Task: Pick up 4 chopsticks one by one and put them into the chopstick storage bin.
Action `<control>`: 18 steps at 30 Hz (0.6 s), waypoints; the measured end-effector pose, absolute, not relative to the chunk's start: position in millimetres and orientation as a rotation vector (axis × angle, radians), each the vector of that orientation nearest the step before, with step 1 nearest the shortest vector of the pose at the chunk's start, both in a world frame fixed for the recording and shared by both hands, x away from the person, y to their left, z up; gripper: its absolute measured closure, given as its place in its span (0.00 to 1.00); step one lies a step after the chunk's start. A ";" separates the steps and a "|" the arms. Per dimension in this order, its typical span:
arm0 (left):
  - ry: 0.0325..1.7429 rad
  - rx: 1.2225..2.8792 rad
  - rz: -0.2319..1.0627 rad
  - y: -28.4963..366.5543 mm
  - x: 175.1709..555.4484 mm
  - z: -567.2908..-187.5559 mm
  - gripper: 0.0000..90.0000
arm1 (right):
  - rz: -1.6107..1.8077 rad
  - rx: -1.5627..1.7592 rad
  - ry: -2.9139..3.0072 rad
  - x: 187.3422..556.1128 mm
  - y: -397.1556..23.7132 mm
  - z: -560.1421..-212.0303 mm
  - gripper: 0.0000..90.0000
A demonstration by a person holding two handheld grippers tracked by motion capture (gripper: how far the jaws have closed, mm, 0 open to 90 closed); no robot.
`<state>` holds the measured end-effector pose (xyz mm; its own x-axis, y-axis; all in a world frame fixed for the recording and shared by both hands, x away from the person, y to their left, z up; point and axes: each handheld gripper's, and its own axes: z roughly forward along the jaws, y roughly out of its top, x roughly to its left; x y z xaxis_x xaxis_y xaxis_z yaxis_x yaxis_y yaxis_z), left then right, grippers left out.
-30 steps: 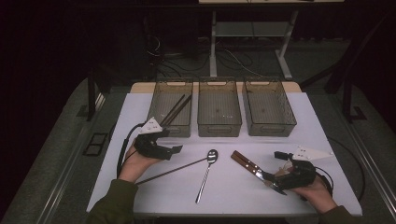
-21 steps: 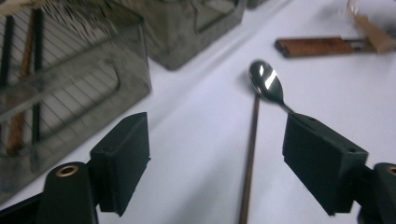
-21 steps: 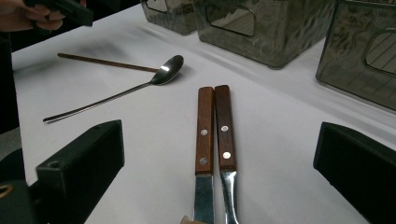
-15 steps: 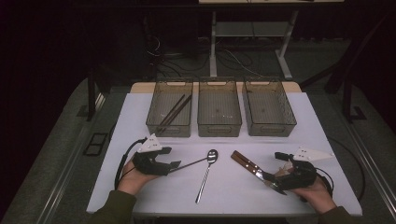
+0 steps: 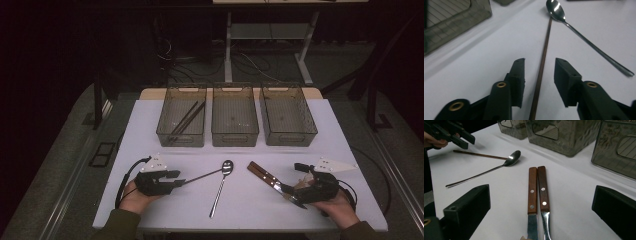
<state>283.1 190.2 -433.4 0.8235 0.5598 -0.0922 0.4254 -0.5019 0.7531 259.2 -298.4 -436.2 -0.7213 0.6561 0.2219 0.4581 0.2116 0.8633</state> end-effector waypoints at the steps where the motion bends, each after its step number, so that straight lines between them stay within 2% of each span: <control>1: 0.719 2.181 0.198 189.7 283.4 -434.7 0.71 | 1.523 1.067 2.288 259.2 -298.3 -436.2 0.02; 18: 0.688 2.292 0.193 184.8 288.1 -445.4 0.87 | 1.515 1.060 2.295 259.0 -297.5 -436.3 0.02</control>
